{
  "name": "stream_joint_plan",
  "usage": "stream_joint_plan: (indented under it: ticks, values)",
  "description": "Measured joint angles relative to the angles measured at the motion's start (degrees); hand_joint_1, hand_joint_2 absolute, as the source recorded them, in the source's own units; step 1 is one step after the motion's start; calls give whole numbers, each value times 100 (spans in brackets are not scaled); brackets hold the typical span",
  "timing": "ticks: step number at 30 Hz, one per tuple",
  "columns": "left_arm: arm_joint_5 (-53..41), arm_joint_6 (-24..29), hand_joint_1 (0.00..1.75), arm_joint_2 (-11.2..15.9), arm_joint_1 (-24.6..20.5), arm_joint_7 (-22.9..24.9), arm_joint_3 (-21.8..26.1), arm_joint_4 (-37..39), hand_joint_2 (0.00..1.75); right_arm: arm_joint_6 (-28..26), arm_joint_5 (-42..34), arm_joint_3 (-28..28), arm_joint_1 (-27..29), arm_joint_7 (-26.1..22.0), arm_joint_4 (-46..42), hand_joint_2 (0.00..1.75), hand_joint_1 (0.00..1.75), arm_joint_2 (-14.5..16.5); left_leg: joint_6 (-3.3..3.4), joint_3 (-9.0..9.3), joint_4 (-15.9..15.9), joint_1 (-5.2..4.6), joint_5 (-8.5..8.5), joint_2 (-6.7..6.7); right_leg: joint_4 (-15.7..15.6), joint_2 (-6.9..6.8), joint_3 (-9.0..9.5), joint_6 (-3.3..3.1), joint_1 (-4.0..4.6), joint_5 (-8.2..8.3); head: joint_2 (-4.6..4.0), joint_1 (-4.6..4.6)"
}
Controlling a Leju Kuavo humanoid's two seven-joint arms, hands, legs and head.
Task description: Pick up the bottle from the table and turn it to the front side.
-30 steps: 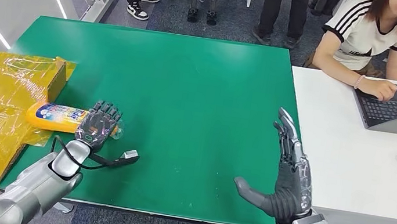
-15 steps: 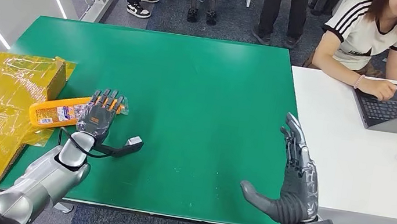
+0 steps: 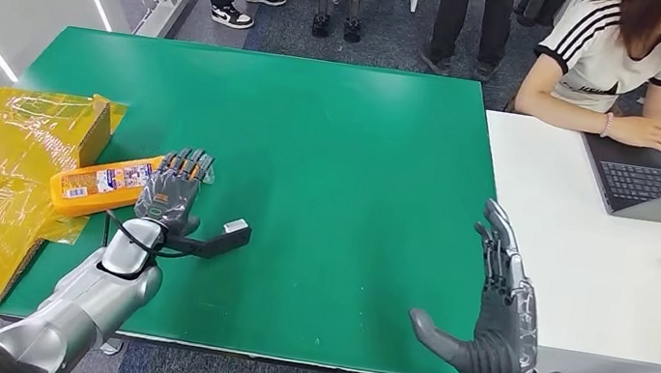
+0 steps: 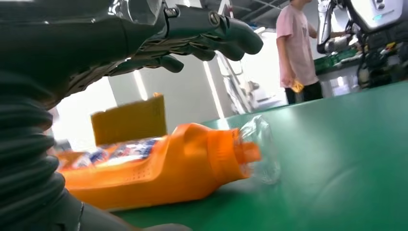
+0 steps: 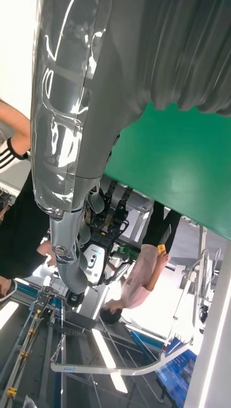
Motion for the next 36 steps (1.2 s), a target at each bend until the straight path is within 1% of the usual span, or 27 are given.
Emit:
stream_joint_plan:
  ticks: [1,3,6,7,8,9,13,17,18,21,22,24,25,27,29,31,33,36]
  values:
    - [293,71,0,-46,74,-277,108,-112,175,-1,-1,-8,7,1,-2,175,0,3,0,0,0,0,0,0,0,0,0,0,0,0,0,0]
    - [951,169,0,-192,312,-1030,392,-564,175,-10,-22,-28,18,9,-4,175,0,6,0,0,1,-1,0,-2,-1,-4,0,0,-1,-1,0,0]
    - [2312,216,0,-579,843,-2546,886,-1701,175,-93,-136,-40,19,19,10,175,0,7,10,-5,1,-3,-8,-3,-2,-7,0,4,-2,-3,0,1]
    - [2759,223,0,-706,1017,-2919,988,-2109,175,-135,-178,-40,18,17,23,175,0,8,15,-6,1,-4,-11,-1,-3,-5,1,6,-3,-4,0,1]
    - [3069,227,0,-814,1163,-3132,1042,-2476,175,-168,-208,-40,17,15,38,175,0,8,18,-7,1,-4,-14,1,-4,-3,1,8,-3,-6,0,2]
    - [3234,229,0,-906,1284,-3222,1074,-2786,175,-188,-225,-40,16,14,51,175,0,8,21,-7,2,-5,-16,2,-5,-3,1,10,-4,-7,0,1]
    - [3343,229,0,-1093,1601,-3267,1164,-3568,175,-206,-240,-40,12,13,89,175,0,8,32,-7,1,-4,-23,-4,-5,-13,3,17,-3,-12,0,-1]
    - [3330,229,0,-1130,1662,-3267,1180,-3742,175,-207,-249,-40,8,13,100,175,0,8,31,-7,1,-4,-21,-9,-4,-19,5,18,-3,-14,0,0]
    - [3292,229,0,-1167,1749,-3269,1183,-3979,175,-211,-279,-31,4,14,117,175,0,9,30,-6,1,-4,-21,-7,-4,-17,5,18,-2,-14,0,0]
    - [3198,229,0,-1472,2278,-3296,1036,-5404,175,-209,-335,67,-13,-3,289,175,0,97,31,-5,1,-3,-22,-6,-4,-13,6,20,-2,-16,0,0]
    - [3160,229,0,-1569,2403,-3303,965,-5705,175,-217,-318,108,-14,-12,346,175,0,133,32,-6,1,-4,-23,-7,-4,-14,6,21,-3,-17,0,1]
    - [3135,227,0,-1652,2504,-3304,889,-5925,175,-283,-302,187,-6,-30,413,175,0,161,33,-6,1,-4,-25,-6,-6,-13,6,23,-3,-18,0,0]
    - [3295,217,0,-1666,2526,-3300,851,-5981,175,-322,-315,226,5,-49,446,175,0,168,34,-5,1,-5,-26,-7,-7,-14,6,24,-3,-19,0,0]
    - [4070,122,0,-1630,2532,-3222,708,-5962,175,-391,-358,286,50,-108,503,175,0,186,34,-3,1,-5,-27,-10,-8,-19,8,26,-4,-21,0,-1]
    - [5066,-121,0,-1539,2558,-3083,475,-5834,175,-483,-380,343,116,-184,545,175,0,208,33,-4,1,-4,-27,-12,-7,-21,9,26,-3,-21,0,-1]
    - [5744,-334,0,-1435,2631,-3018,239,-5728,175,-620,-372,394,199,-237,574,175,0,243,33,-3,1,-4,-27,-10,-6,-18,9,26,-3,-21,0,-1]
    - [6083,-417,0,-1338,2751,-3029,70,-5663,175,-811,-390,442,304,-247,589,175,0,295,31,-3,1,-4,-28,-9,-6,-14,9,24,-3,-23,0,-1]
    - [6328,-549,0,-1215,2935,-3020,-53,-5617,175,-1093,-479,498,454,-223,592,175,0,346,27,-2,1,-4,-33,-10,-6,-15,9,20,-3,-32,0,-1]
